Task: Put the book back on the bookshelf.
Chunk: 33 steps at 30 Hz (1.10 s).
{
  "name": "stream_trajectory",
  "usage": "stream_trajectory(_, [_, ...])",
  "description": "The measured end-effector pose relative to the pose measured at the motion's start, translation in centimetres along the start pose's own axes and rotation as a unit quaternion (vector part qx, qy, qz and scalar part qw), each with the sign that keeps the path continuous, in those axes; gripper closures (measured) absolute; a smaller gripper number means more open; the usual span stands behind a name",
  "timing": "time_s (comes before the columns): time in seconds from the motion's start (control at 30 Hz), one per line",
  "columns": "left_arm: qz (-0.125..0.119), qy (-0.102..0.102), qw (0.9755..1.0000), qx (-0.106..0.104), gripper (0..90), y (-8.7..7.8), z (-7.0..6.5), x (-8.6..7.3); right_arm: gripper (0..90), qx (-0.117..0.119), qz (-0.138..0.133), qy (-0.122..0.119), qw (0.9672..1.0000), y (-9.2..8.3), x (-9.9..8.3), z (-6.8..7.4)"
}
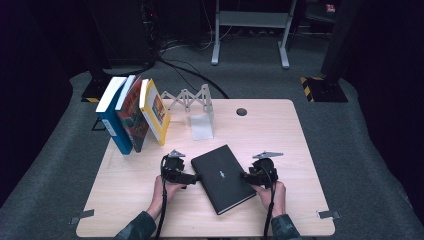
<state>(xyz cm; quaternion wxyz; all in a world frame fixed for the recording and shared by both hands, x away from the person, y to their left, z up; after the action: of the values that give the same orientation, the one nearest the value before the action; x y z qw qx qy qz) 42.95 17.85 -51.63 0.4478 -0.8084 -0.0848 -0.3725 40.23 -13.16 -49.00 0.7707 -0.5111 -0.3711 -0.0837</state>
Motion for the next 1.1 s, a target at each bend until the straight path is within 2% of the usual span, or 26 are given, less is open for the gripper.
stream_trajectory(0.17, [-0.012, -0.007, 0.9999, -0.009, 7.4, 0.3, 0.7, 1.0, 48.1, -0.003, -0.002, -0.004, 1.0, -1.5, -1.7, -0.1])
stream_trajectory(0.2, [-0.021, -0.008, 0.9997, -0.009, 7.4, 0.4, 0.7, 1.3, 47.8, -0.002, -0.001, -0.005, 1.0, -1.7, -2.0, 0.0])
stream_trajectory(0.33, [-0.028, -0.008, 0.9994, -0.017, 9.3, 0.6, 0.8, 2.2, 47.2, 0.0, 0.002, -0.002, 1.0, -2.5, -3.0, 0.2])
stream_trajectory(0.4, [-0.03, -0.002, 0.9995, -0.015, 11.4, 0.8, 0.8, 2.8, 47.3, 0.001, 0.002, -0.01, 0.9999, -2.8, -3.3, 0.4])
stream_trajectory(0.53, [-0.027, -0.005, 0.9994, -0.022, 15.5, 1.6, 1.0, 3.8, 49.3, 0.006, 0.004, -0.006, 1.0, -3.2, -3.9, 0.7])
stream_trajectory(0.6, [-0.016, -0.005, 0.9993, -0.032, 18.7, 2.0, 1.2, 4.1, 51.6, 0.01, 0.002, -0.005, 0.9999, -3.3, -4.0, 0.8])
stream_trajectory(0.67, [-0.01, -0.007, 0.9995, -0.029, 21.1, 2.4, 1.3, 4.3, 53.3, 0.013, 0.003, -0.006, 0.9999, -3.4, -4.1, 0.8])
stream_trajectory(0.7, [-0.007, -0.01, 0.9991, -0.041, 23.1, 2.6, 1.4, 4.3, 53.8, 0.014, 0.001, -0.005, 0.9999, -3.4, -4.2, 0.9])
stream_trajectory(0.77, [0.005, -0.009, 0.9992, -0.038, 25.4, 2.9, 1.5, 4.2, 54.7, 0.017, 0.001, -0.002, 0.9998, -3.4, -4.2, 0.9])
stream_trajectory(0.8, [0.006, -0.016, 0.9985, -0.052, 26.5, 3.1, 1.6, 4.1, 55.3, 0.019, -0.002, -0.006, 0.9998, -3.3, -4.2, 0.8])
stream_trajectory(0.9, [0.009, -0.014, 0.9972, -0.073, 35.9, 3.1, 1.4, 4.1, 58.7, 0.03, -0.002, 0.0, 0.9996, -3.4, -4.3, 0.7])
stream_trajectory(0.97, [0.013, -0.004, 0.998, -0.062, 38.4, 3.0, 1.1, 4.3, 59.2, 0.031, -0.002, -0.002, 0.9995, -3.4, -4.3, 0.7])
stream_trajectory(1.1, [0.018, -0.005, 0.9976, -0.067, 40.6, 2.9, 1.2, 4.4, 59.5, 0.028, -0.002, -0.001, 0.9996, -3.4, -4.4, 0.8])
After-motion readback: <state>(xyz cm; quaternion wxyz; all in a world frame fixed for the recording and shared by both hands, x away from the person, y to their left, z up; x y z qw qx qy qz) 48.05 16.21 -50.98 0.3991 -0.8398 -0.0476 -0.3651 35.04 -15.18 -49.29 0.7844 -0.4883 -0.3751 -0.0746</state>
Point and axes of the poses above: each handheld gripper's, and its own axes: y roughly forward along the jaws, x roughly out of its top, z roughly to its left, the point moved 1 cm from there along y, roughly forward along the jaws, and after that the axes turned 1 degree about x, right-handed, at the moved point
